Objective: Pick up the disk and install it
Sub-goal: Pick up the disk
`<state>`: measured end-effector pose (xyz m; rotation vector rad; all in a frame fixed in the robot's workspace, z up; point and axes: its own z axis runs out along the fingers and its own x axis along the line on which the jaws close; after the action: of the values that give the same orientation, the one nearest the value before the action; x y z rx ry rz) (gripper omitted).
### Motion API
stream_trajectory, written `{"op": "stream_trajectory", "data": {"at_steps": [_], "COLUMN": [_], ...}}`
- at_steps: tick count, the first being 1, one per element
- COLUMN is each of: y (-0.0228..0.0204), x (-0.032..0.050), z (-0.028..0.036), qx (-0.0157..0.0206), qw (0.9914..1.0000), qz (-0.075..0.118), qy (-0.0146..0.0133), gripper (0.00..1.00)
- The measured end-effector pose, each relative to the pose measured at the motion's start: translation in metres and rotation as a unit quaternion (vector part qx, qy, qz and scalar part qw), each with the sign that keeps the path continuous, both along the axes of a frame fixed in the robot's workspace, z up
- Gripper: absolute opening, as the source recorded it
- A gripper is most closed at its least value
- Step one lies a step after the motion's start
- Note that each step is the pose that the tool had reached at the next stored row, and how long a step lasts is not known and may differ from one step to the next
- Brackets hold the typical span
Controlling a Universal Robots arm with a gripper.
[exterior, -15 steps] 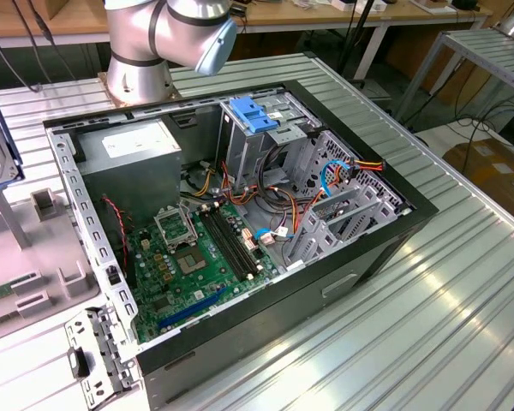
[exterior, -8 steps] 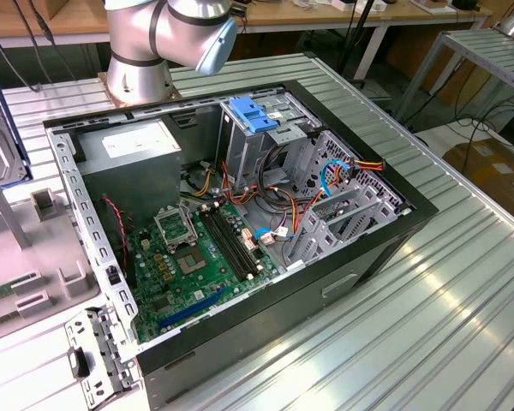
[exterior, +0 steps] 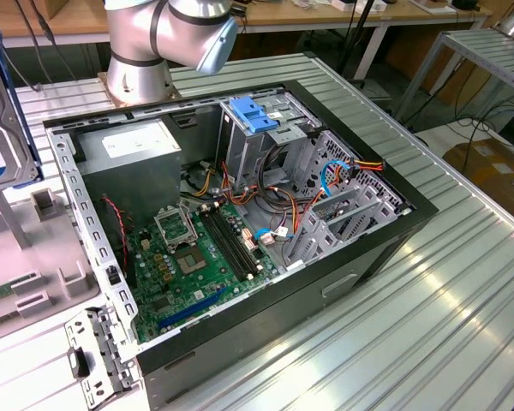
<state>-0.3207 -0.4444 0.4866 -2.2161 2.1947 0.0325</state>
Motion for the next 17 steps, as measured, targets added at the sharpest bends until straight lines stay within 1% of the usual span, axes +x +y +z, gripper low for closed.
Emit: {"op": "stream_trajectory", "data": {"at_steps": [2, 13, 17], "y": [-0.0017, -0.0081, -0.0112], "x": [0.0026, 0.0114, 0.016], "z": [0.0, -0.0001, -0.0001], "qx": [0.0, 0.0, 0.0], "qw": [1.0, 1.0, 1.0], "qz": [0.0, 0.0, 0.0], "qy": [0.0001, 0.0, 0.0], "gripper": [0.36, 0.36, 0.36]}}
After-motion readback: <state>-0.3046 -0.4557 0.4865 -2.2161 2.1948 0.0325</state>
